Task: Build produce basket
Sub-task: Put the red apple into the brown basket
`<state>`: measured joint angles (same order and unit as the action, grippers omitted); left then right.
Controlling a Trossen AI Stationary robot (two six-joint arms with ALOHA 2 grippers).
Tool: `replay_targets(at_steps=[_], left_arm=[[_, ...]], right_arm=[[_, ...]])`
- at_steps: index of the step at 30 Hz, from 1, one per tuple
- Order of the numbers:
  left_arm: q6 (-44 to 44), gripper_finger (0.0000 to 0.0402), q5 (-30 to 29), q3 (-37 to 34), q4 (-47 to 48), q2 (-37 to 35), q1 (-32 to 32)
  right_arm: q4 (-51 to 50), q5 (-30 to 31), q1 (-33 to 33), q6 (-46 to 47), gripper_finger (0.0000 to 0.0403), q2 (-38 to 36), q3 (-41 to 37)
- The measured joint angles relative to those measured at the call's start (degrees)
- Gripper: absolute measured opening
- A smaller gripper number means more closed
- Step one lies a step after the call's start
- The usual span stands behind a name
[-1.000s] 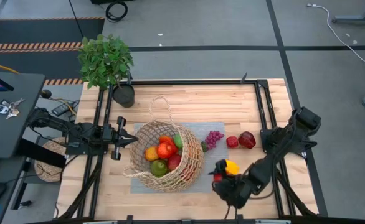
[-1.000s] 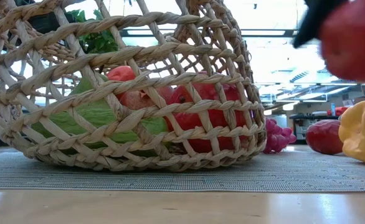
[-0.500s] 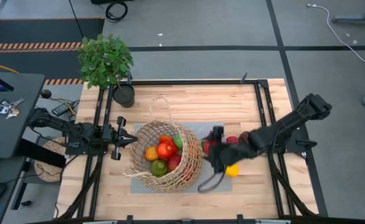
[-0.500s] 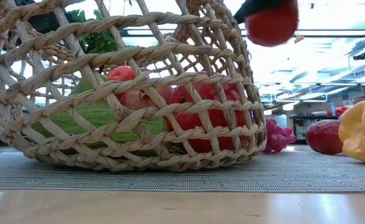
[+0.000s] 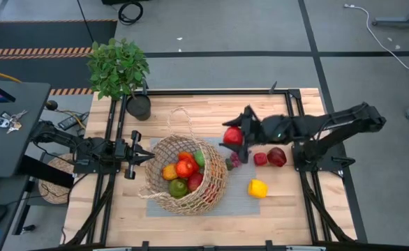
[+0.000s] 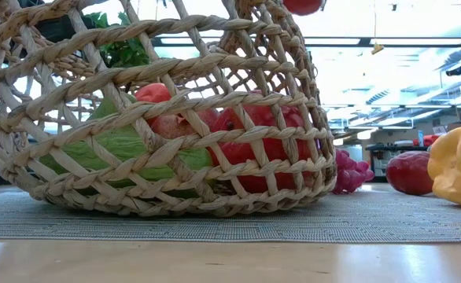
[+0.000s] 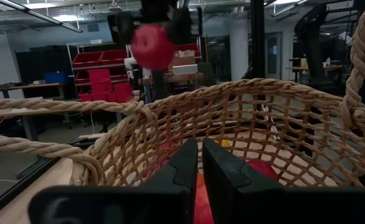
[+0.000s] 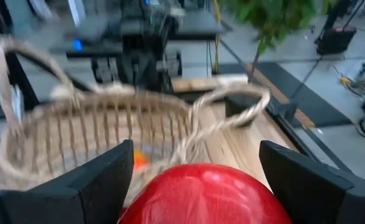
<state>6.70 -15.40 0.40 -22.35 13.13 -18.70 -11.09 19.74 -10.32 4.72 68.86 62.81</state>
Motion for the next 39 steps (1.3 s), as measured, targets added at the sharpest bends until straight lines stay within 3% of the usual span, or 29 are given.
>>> replay_targets(at_steps=[13,16,32,39], left_arm=[[0.0,0.0035,0.0,0.0,0.0,0.0,0.0],[0.0,0.0031,0.0,0.0,0.0,0.0,0.0],[0.0,0.0031,0.0,0.0,0.0,0.0,0.0],[0.0,0.0031,0.0,0.0,0.0,0.0,0.0]], right_arm=[[15.6,-26.2,8.0,-2.2,0.0348,-2.9,0.1],[18.1,-29.9,9.0,-1.4,0.0348,-3.1,0.1],[19.1,-29.1,10.3,-4.9,0.0348,-1.9,0.0],[16.9,-28.6,17.2,-4.9,0.0348,-1.6,0.0]])
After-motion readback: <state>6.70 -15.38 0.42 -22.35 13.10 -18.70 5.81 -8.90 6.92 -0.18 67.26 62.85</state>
